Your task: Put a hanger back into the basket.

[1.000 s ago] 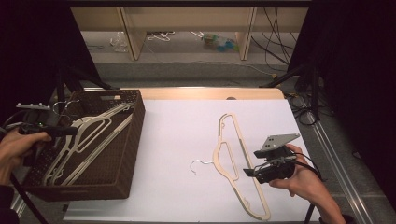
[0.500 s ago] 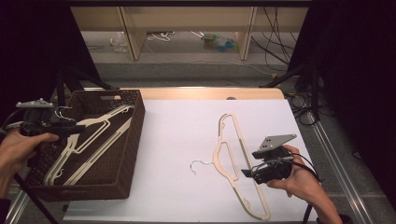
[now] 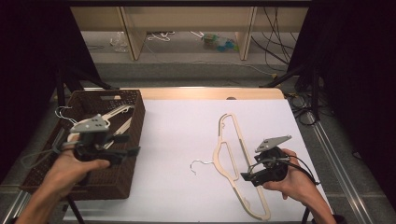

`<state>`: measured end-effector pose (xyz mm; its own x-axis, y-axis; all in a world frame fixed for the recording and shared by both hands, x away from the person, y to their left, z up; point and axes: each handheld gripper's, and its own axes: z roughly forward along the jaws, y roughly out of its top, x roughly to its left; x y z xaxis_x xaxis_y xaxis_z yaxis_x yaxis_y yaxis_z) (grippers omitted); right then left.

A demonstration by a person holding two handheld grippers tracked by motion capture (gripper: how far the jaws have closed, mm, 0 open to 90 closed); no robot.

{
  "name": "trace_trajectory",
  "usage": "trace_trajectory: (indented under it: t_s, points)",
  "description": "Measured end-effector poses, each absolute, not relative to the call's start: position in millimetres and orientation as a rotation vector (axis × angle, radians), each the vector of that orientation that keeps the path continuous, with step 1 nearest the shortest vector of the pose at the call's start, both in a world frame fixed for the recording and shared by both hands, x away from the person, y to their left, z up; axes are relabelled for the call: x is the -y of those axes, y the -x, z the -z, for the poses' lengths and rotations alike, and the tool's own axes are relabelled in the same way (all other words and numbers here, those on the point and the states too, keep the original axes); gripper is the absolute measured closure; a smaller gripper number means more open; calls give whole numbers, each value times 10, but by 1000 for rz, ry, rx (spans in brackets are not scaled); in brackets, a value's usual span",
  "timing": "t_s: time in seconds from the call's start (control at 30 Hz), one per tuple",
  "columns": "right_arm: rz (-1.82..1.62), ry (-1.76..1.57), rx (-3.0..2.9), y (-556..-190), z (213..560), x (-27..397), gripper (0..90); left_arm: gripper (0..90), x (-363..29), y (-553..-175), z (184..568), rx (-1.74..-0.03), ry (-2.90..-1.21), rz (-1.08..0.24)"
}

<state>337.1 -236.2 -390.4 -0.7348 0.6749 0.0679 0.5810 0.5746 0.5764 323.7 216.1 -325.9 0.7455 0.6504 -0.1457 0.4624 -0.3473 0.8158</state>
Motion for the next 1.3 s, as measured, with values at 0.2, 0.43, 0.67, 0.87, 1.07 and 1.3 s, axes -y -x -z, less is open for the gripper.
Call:
trace_trajectory:
  t_s: [0.2, 0.43, 0.67, 0.87, 1.07, 1.3]
  points:
    - [-771, -1143, -2640, -3437, 4019, 2391, 221, 349, -1649, -3080, 3492, -724, -2082, -196]
    - [-710, -1189, -2642, -3515, 4142, 2430, 261, 312, -1327, -3009, 3836, -682, -2107, -139]
    - [-698, -1215, -2633, -3561, 4217, 2441, 260, 281, -1275, -3004, 4178, -705, -2065, -167]
    - [-682, -1236, -2640, -3594, 4267, 2437, 263, 221, -1258, -2994, 4326, -712, -2091, -190]
    - [-653, -1238, -2649, -3626, 4336, 2446, 270, 187, -1247, -2980, 4357, -705, -2089, -197]
    - [-616, -1262, -2659, -3711, 4396, 2390, 289, 183, -1252, -2976, 4358, -711, -2098, -201]
